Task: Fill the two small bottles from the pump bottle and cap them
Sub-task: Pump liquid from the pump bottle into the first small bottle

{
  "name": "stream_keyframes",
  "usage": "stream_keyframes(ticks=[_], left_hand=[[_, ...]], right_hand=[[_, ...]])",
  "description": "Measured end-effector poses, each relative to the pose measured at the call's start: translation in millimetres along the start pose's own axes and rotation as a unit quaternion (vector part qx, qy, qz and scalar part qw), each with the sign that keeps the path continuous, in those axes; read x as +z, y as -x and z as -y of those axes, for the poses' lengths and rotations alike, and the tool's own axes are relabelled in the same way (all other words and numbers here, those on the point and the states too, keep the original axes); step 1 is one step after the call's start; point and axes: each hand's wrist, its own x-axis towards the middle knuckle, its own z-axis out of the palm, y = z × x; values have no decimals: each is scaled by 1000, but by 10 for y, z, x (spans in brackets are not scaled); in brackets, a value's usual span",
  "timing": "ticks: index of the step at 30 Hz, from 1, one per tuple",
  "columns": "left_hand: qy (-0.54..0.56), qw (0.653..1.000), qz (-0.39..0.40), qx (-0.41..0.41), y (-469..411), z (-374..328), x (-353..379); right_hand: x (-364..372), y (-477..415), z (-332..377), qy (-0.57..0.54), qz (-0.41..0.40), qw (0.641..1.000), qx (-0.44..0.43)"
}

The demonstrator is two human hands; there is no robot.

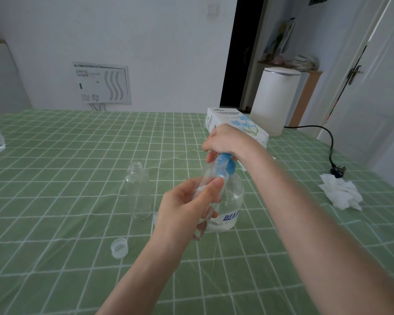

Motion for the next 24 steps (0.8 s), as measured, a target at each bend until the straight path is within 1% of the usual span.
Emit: stream_keyframes(ticks=[6, 12, 16, 24], left_hand=[[0, 1000, 7, -10, 4, 2, -1], [11, 1000, 10, 3, 10, -36, 8], [13, 1000, 9, 1, 8, -15, -2], [12, 1000, 9, 2, -3, -3, 5]], right_hand=[[25, -2, -21, 0, -4, 1000, -6], [-60, 42, 48, -1, -37, 999, -30], [-45, 55, 55, 13, -30, 999, -22], [6, 48, 10, 5, -24, 1000, -11]])
